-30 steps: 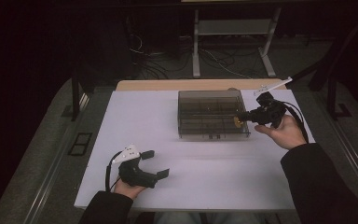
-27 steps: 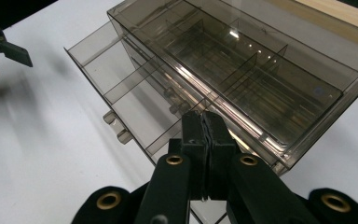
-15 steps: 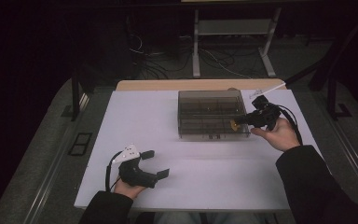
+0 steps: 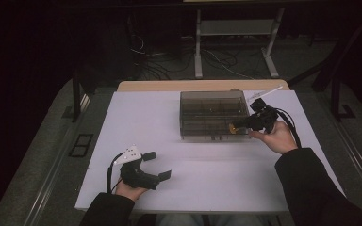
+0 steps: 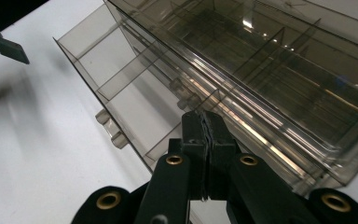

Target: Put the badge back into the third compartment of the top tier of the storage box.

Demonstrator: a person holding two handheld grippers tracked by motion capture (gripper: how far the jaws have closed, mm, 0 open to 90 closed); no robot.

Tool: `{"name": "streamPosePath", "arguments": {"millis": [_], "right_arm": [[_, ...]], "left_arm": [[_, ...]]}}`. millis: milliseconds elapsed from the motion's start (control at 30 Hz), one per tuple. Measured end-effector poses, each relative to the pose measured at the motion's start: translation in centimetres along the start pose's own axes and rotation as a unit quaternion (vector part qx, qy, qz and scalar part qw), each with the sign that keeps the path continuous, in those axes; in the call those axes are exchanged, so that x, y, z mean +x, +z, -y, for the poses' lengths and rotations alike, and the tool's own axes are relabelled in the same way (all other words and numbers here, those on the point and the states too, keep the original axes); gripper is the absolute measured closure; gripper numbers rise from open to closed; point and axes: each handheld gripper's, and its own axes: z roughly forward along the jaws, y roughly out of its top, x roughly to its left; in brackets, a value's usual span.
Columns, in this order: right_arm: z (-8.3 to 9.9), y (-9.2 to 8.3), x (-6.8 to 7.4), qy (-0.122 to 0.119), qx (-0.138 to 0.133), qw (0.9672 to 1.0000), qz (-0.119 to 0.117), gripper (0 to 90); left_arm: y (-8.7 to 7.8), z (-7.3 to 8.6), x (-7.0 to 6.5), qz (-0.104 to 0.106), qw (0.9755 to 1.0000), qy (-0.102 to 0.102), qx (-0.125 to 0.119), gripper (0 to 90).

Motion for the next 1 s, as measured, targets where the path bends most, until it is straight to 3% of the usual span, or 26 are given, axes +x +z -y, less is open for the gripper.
{"name": "streamPosePath", "arguments": {"millis": [200,467,733,1000], "right_arm": [[0.0,0.2,-0.1,0.004,-0.003,1.0000,-0.009,86.3],[0.0,-0.2,-0.2,0.005,-0.004,1.0000,-0.002,71.2],[0.3,-1.1,-0.2,0.015,-0.017,0.9997,-0.003,47.4],[0.6,-2.0,0.4,0.006,-0.030,0.9995,-0.002,24.4]], "left_arm": [[0.0,0.0,0.0,0.000,1.0000,-0.001,-0.001,0.0],[0.0,0.0,0.0,0.001,1.0000,0.000,0.001,0.0],[0.0,0.0,0.0,0.001,1.0000,0.000,0.000,0.0],[0.0,0.0,-0.1,0.002,1.0000,-0.001,-0.001,0.0]]}}
